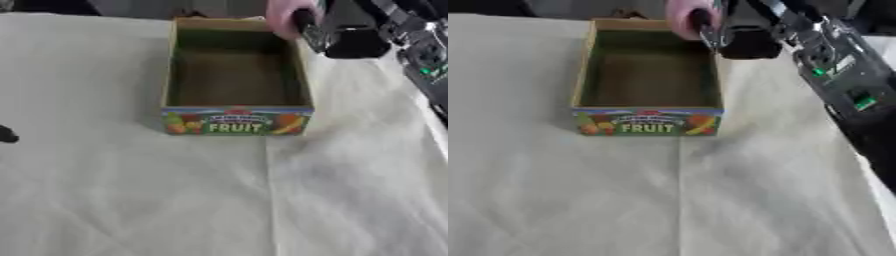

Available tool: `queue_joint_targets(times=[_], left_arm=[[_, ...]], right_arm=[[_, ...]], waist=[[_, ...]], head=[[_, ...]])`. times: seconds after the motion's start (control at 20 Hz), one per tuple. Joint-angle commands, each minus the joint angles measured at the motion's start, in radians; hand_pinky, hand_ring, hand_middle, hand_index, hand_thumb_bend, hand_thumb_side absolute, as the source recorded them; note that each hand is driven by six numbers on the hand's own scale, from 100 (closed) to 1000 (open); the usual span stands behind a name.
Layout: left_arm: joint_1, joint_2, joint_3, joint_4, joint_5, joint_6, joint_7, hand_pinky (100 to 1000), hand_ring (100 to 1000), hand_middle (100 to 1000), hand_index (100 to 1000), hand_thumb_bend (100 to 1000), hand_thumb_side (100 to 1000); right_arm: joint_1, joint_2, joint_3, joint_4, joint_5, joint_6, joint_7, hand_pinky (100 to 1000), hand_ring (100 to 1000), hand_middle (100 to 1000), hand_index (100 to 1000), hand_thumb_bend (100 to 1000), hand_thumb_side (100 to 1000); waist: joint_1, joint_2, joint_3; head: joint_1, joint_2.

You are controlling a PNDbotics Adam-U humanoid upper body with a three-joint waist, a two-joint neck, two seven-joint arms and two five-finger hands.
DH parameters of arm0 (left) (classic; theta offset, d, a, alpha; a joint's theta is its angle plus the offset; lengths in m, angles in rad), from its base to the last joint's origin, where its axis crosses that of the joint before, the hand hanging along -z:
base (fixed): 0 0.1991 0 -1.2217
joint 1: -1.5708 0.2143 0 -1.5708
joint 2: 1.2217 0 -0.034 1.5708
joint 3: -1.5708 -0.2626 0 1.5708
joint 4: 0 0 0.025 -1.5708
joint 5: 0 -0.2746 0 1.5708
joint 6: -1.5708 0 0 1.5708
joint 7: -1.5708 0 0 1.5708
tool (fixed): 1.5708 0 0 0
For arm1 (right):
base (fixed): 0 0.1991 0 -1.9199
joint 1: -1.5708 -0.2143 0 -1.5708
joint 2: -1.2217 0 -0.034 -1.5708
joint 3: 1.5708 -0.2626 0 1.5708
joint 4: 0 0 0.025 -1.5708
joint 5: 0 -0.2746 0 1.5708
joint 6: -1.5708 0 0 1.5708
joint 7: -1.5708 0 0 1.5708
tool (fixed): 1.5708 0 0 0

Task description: Pick up objects on the table and place them in the box.

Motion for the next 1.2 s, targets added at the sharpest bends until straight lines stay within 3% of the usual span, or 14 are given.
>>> queue_joint_targets(times=[0.05, 0.5, 0.8, 0.9, 1.2], left_arm=[[-0.011, 0.015, -0.005, -0.022, 0.006, -0.001, -0.007, 540, 523, 577, 716, 100, 951], [-0.018, 0.011, -0.017, -0.022, 0.016, 0.004, -0.025, 540, 523, 578, 716, 100, 954], [-0.024, 0.012, -0.018, -0.022, 0.015, 0.006, -0.03, 541, 523, 578, 716, 100, 955], [-0.026, 0.012, -0.019, -0.022, 0.015, 0.007, -0.032, 541, 523, 578, 716, 100, 953], [-0.031, 0.015, -0.018, -0.022, 0.014, 0.007, -0.033, 542, 523, 579, 715, 100, 953]], right_arm=[[-0.049, 0.032, -0.015, 0.09, 0.082, -0.024, -0.026, 481, 591, 491, 613, 100, 428], [-0.093, 0.125, -0.026, 0.313, 0.313, -0.088, -0.084, 499, 611, 508, 620, 100, 450], [-0.102, 0.137, -0.018, 0.337, 0.424, -0.145, -0.098, 526, 639, 534, 617, 100, 494], [-0.106, 0.139, -0.014, 0.337, 0.477, -0.167, -0.105, 567, 681, 553, 624, 100, 550], [-0.122, 0.151, 0.015, 0.337, 0.694, -0.241, -0.092, 650, 761, 643, 642, 100, 590]], waist=[[0.005, -0.023, 0.006], [0.0, -0.025, 0.039], [-0.007, -0.019, 0.046], [-0.009, -0.018, 0.051], [-0.021, -0.018, 0.062]], head=[[-0.025, -0.01], [-0.064, -0.013], [-0.069, -0.021], [-0.073, -0.023], [-0.087, -0.025]])
